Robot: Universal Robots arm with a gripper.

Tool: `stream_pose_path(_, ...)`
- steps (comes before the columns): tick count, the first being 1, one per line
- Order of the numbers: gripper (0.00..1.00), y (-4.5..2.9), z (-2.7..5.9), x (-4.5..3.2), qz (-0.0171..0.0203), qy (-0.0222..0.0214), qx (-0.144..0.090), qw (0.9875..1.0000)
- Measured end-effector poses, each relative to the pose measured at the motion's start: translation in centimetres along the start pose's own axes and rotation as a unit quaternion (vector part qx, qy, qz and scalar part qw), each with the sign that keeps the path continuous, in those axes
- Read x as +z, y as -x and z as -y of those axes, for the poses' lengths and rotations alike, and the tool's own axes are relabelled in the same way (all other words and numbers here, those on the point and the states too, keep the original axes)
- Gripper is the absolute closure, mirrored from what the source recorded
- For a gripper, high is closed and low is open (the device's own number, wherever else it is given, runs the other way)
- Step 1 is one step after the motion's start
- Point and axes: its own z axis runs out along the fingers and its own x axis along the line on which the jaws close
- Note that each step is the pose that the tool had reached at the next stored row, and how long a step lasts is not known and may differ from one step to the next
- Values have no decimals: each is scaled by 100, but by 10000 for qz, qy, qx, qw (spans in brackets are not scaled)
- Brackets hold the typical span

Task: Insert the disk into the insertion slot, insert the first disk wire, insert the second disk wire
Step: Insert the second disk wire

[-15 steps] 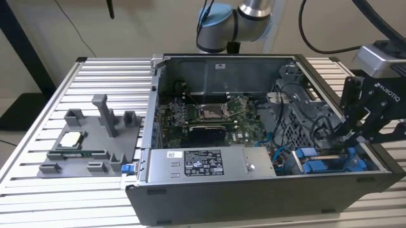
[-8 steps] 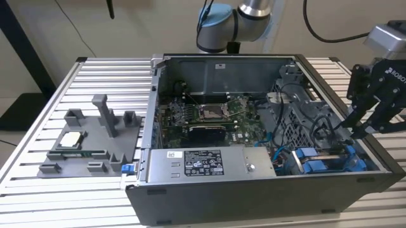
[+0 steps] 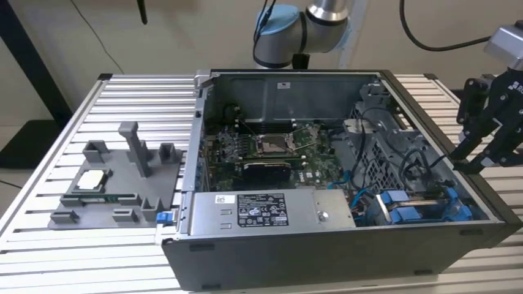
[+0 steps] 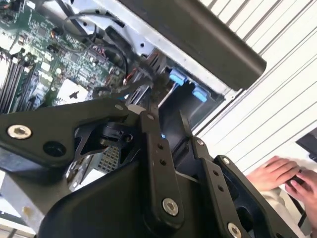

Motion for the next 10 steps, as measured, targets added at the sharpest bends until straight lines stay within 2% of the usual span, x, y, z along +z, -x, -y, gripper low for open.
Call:
stream_pose_path(4, 67, 60, 45, 43, 44, -3, -4, 10000)
stream_pose_path(7, 67, 75, 54, 96, 70, -5, -5, 10000)
stream_pose_path(10, 69, 78, 56, 107, 89, -6, 7, 10000)
